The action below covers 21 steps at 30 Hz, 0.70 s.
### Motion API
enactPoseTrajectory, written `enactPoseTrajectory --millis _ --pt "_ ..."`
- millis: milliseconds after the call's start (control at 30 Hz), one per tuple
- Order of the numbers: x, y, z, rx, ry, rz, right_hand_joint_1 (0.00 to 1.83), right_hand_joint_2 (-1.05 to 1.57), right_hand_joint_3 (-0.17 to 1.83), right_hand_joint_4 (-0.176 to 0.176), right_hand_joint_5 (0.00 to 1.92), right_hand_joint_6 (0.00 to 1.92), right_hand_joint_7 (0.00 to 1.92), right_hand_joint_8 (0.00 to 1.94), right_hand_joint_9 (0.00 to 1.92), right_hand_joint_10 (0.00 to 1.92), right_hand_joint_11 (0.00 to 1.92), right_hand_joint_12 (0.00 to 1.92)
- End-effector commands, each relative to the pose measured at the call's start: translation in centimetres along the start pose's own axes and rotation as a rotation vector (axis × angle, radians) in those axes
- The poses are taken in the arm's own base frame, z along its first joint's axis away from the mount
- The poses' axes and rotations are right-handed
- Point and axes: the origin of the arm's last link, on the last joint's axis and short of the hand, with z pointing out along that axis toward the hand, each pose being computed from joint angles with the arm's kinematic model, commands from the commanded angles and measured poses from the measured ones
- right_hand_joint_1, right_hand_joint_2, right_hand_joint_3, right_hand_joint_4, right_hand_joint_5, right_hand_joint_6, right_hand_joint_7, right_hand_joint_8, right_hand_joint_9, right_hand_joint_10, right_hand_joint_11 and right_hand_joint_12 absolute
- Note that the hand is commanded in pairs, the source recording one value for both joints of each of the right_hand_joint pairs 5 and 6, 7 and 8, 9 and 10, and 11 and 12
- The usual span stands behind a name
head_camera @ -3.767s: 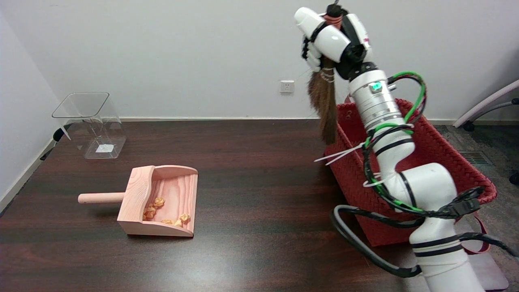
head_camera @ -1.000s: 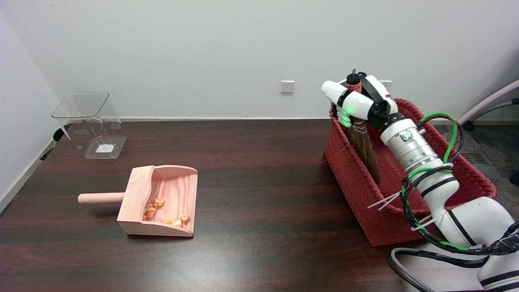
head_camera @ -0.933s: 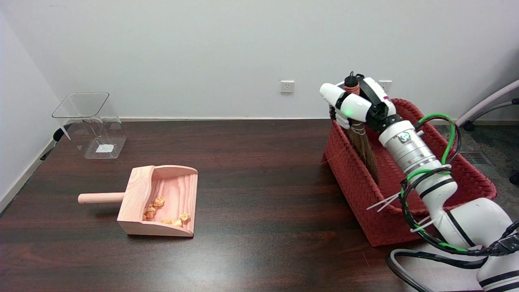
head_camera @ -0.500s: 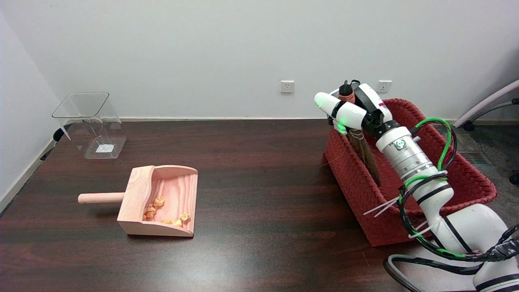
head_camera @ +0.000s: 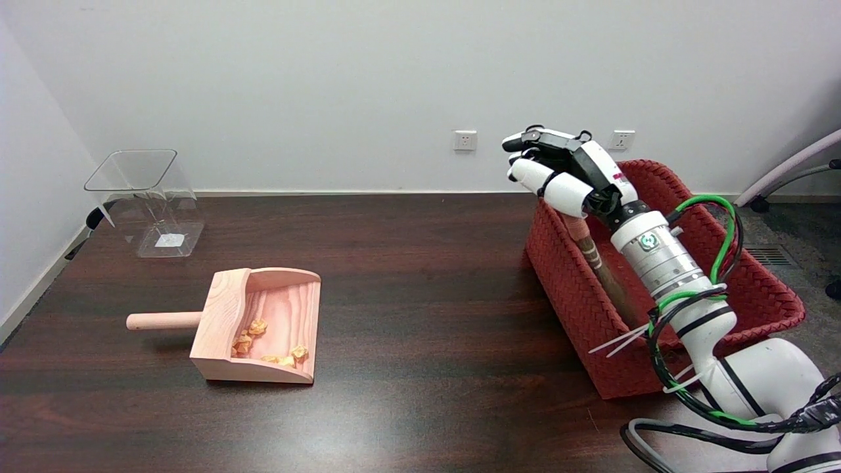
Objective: Place the broom into the brown storage basket.
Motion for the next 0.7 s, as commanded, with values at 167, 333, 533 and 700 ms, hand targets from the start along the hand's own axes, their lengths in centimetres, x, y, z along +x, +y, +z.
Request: enactPoseTrajectory --millis 167,333,533,700 --pt "0.1 -0.1 -0.3 0.003 0.008 -0.038 0.73 1.22 -0.17 0.0 0.46 0.46 0.77 0.77 0.46 0.46 0.46 0.46" --pt "0.9 -0.8 -0.3 0.021 0.034 -0.048 0.65 1.26 -0.17 0.0 0.36 0.36 0.64 0.64 0.36 0.36 0.36 0.36" --pt "3.4 -1.9 -0.9 0.018 0.113 -0.038 0.55 1.31 -0.16 0.0 0.22 0.22 0.45 0.45 0.22 0.22 0.22 0.22" --pt "5.4 -1.8 -1.8 0.003 0.171 -0.006 0.45 1.31 0.25 0.0 0.02 0.02 0.25 0.25 0.02 0.02 0.02 0.02"
